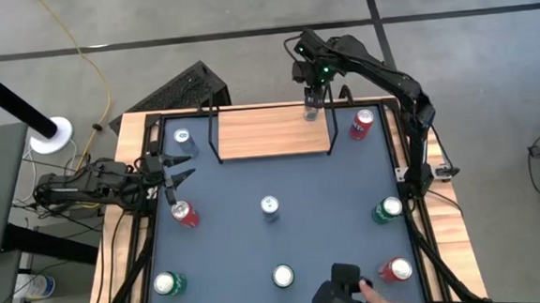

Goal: Place canned beverage on shelf
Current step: Put the bottom right blue soda can on the shelf

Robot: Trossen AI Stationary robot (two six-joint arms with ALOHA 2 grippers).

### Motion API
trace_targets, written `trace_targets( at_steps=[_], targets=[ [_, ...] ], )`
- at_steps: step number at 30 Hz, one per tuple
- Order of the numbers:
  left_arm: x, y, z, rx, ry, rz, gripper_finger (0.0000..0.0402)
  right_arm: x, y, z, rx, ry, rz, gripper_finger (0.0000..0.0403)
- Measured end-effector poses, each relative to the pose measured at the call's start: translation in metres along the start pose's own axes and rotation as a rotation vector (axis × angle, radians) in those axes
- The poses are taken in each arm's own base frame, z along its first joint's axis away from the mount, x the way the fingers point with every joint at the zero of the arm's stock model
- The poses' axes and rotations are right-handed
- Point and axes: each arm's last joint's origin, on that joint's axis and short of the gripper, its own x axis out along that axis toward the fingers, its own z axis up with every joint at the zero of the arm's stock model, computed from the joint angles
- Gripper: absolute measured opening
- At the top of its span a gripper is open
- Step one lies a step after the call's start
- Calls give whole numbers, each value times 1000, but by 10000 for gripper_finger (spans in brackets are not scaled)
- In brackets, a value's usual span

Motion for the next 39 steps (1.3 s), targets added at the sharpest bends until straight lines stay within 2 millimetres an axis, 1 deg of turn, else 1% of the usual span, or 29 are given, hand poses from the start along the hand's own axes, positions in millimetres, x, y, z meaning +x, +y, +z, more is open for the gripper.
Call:
trace_targets(
  at_steps=[4,6,8,10,13,15,16,18,20,24,29,31,34,37,39],
  targets=[
    [0,0,0,0,0,0,171,-1,17,4,-7,-27,149,220],
    [0,0,0,0,0,0,171,-3,29,7,-52,-28,209,205],
    [0,0,0,0,0,0,171,-4,41,9,-95,-15,247,180],
    [0,0,0,0,0,0,171,-5,51,9,-133,3,308,145],
    [0,0,0,0,0,0,171,-5,62,7,-173,41,390,76],
    [0,0,0,0,0,0,171,-1,64,5,-184,74,437,26],
    [0,0,0,0,0,-1,171,1,64,4,-181,82,460,14],
    [0,0,0,0,0,0,171,5,62,3,-164,86,489,11],
    [0,0,0,0,0,-1,171,6,55,0,-140,82,501,9],
    [0,0,0,0,0,-3,171,9,43,-2,-109,54,471,2],
    [0,0,0,0,0,-3,171,11,38,-6,-73,72,472,0],
    [0,0,0,0,0,-3,171,22,39,-9,-70,81,476,0],
    [0,0,0,0,0,-3,171,42,40,-19,-80,128,492,0],
    [0,0,0,0,1,-2,171,51,39,-24,-70,150,468,0],
    [0,0,0,0,0,-2,171,57,35,-28,-67,184,412,0]
  ],
)
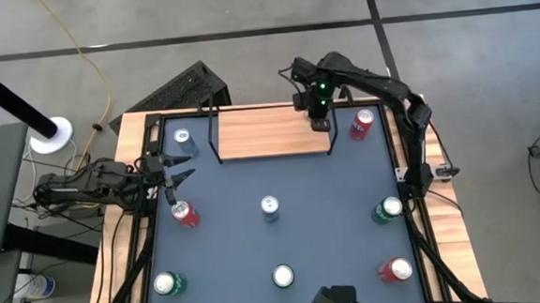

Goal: Place canned beverage on shelf
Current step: Put the bottom right blue soda can on the shelf

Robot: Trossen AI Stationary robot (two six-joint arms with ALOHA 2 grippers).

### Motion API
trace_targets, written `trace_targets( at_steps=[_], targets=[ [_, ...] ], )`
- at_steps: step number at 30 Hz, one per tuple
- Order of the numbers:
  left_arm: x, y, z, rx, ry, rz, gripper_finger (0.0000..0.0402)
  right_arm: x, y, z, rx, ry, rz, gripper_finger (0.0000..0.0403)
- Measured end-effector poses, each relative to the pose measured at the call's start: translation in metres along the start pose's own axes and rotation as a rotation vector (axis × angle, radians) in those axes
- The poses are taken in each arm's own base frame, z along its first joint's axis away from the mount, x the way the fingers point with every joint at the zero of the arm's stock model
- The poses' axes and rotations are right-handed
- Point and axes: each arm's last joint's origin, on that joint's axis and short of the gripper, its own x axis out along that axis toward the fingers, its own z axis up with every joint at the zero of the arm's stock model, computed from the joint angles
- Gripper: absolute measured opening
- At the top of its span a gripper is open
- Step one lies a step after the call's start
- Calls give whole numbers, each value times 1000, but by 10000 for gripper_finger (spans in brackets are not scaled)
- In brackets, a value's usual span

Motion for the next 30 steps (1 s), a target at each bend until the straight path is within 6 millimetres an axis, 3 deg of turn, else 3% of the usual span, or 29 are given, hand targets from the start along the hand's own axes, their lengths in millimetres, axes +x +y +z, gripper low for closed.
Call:
trace_targets(
  at_steps=[14,30],
  targets=[
    [0,0,0,0,1,1,171,1,-27,-12,78,58,-205,0],
    [0,0,0,0,0,1,171,2,-24,-14,82,100,-192,0]
  ],
)
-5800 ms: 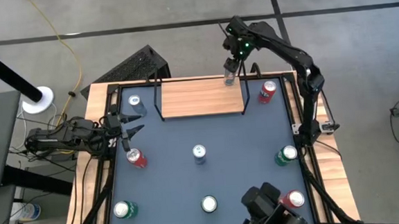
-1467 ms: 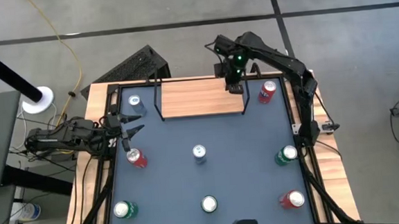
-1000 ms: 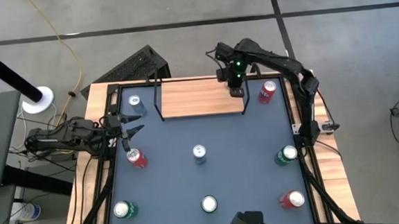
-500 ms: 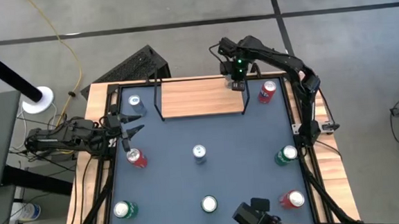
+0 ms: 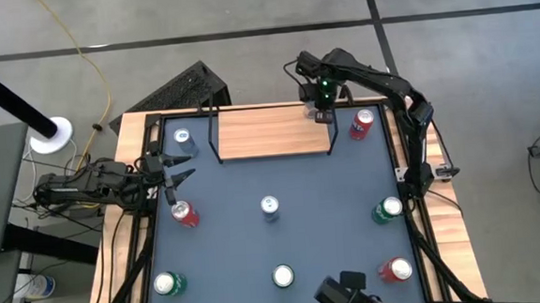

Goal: Place canned beverage on shelf
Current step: Put the bottom right blue soda can on the shelf, then put the bottom blue soda can on the shelf aligned with the other blue soda can

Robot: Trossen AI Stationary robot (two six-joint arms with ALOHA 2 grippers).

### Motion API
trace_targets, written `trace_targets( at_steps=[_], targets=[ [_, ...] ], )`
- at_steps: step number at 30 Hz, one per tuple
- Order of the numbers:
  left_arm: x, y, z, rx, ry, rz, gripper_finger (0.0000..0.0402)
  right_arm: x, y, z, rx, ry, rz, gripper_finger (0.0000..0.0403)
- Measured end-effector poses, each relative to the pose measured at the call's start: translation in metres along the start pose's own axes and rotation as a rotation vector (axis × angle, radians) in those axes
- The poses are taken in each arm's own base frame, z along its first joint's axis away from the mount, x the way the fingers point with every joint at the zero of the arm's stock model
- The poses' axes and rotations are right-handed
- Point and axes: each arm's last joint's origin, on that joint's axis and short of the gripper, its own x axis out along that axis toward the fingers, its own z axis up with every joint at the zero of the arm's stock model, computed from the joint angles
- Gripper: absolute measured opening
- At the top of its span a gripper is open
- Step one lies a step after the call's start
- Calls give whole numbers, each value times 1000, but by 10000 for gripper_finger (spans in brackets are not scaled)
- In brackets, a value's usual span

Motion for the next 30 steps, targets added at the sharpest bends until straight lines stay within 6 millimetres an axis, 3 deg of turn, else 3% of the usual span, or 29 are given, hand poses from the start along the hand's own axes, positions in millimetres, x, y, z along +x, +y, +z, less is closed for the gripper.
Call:
trace_targets(
  at_steps=[6,14,19,23,30],
  targets=[
    [0,0,0,0,0,0,171,-7,19,-1,-39,25,68,0],
    [0,0,0,-2,0,-11,171,-59,65,2,-163,-227,121,0],
    [0,-1,0,-15,0,-28,171,-91,116,6,-254,-379,154,0],
    [0,-1,-1,-23,2,-29,171,-99,171,4,-373,-425,187,0],
    [5,-4,-9,-17,21,-45,171,-103,249,-37,-562,-417,267,0]
  ],
)
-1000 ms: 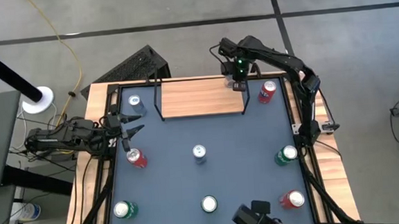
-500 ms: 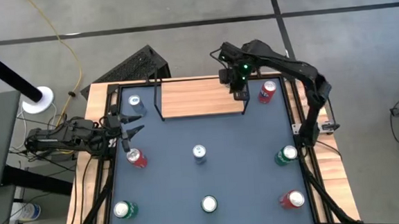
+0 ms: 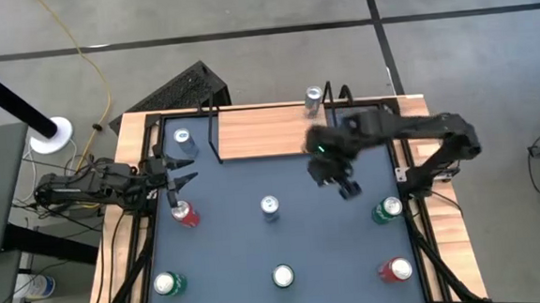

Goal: Place canned beverage on shelf
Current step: Put the bottom blue soda can on the shelf aligned with the other blue soda can

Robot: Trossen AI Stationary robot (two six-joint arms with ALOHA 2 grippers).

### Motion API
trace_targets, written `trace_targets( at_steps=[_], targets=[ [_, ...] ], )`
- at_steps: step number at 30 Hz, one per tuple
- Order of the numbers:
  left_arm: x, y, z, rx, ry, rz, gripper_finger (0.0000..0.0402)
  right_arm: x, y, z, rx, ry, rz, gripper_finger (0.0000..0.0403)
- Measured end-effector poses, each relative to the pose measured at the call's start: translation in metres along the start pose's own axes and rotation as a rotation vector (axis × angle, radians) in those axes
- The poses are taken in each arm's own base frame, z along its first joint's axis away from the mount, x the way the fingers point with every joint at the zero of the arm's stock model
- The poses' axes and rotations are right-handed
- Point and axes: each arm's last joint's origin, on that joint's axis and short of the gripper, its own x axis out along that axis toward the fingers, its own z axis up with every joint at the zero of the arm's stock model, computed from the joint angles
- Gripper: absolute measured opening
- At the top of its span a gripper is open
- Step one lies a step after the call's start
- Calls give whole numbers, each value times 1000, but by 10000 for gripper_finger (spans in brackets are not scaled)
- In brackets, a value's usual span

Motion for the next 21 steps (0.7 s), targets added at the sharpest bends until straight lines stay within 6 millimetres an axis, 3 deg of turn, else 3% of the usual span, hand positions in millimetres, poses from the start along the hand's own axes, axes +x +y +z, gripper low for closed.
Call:
trace_targets(
  at_steps=[5,10,14,21],
  targets=[
    [1,-3,1,11,-11,-102,171,4,48,-18,-74,-156,-52,0],
    [0,-5,2,21,-15,-167,171,24,79,-39,-173,-358,-175,0],
    [0,-5,2,11,-14,-166,171,50,94,-51,-210,-513,-220,0],
    [1,-6,9,-66,-82,-175,171,107,106,-78,-375,-599,-249,0]
  ],
)
